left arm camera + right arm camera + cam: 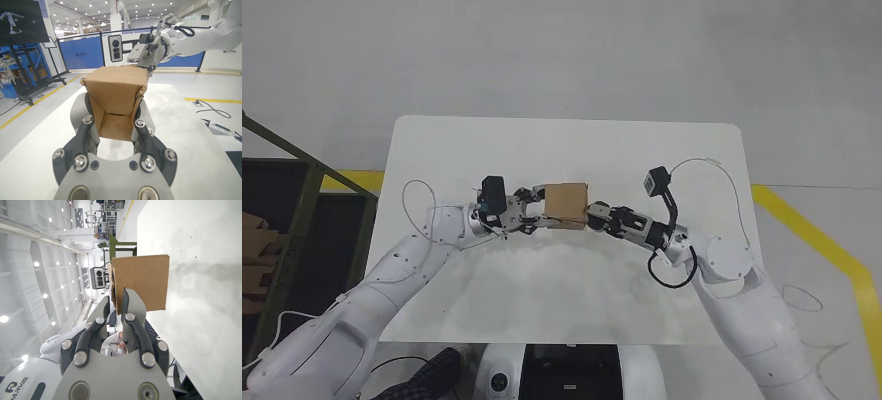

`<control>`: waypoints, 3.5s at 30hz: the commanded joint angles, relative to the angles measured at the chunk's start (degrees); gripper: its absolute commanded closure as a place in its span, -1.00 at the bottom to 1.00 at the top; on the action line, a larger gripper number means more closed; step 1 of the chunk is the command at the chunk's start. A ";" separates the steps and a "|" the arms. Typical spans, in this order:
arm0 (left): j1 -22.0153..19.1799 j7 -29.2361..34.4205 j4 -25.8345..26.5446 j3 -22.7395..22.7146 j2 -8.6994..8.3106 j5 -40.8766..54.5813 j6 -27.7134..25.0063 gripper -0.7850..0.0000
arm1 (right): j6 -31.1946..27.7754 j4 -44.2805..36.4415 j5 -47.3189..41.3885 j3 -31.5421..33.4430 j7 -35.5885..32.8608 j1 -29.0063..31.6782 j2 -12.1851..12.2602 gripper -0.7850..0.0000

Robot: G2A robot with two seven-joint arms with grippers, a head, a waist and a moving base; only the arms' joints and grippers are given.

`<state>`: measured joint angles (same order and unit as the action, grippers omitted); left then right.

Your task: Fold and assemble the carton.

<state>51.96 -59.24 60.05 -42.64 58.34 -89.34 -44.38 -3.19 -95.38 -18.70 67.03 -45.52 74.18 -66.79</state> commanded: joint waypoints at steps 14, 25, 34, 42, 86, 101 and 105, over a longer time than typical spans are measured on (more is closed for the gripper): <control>0.43 0.48 0.14 -0.60 0.25 -1.27 -0.28 0.05 | 1.34 0.56 0.65 -1.88 -0.48 -1.71 -0.17 0.82; 0.48 0.81 -0.58 -1.29 0.39 -1.36 -0.69 0.07 | 0.93 1.48 -0.13 -0.91 0.73 -1.82 -0.09 0.69; 0.97 0.74 0.11 -1.27 0.50 -2.44 -0.87 0.07 | 0.89 1.18 -0.42 -0.99 0.15 -1.80 -0.03 0.71; 1.22 0.93 0.21 -1.26 0.61 -3.14 -1.05 0.08 | 1.47 1.90 0.09 -2.65 0.04 -3.12 -0.29 0.70; 3.61 5.22 2.92 -12.09 -3.90 10.98 -5.88 -1.00 | -9.26 14.94 -5.98 -0.19 -0.16 -7.65 -0.81 0.43; 6.18 19.52 1.49 -24.98 -6.19 22.90 -1.36 -1.00 | -26.90 31.64 7.41 0.68 15.91 -17.78 -2.07 0.15; 7.28 25.05 2.39 -27.66 -6.62 26.67 -1.35 -1.00 | -26.88 34.08 15.10 0.80 22.14 -19.15 -2.12 -0.51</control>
<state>59.05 -35.49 62.20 -69.78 51.81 -63.38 -45.68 -30.16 -61.57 -5.08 67.83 -24.55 55.16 -68.91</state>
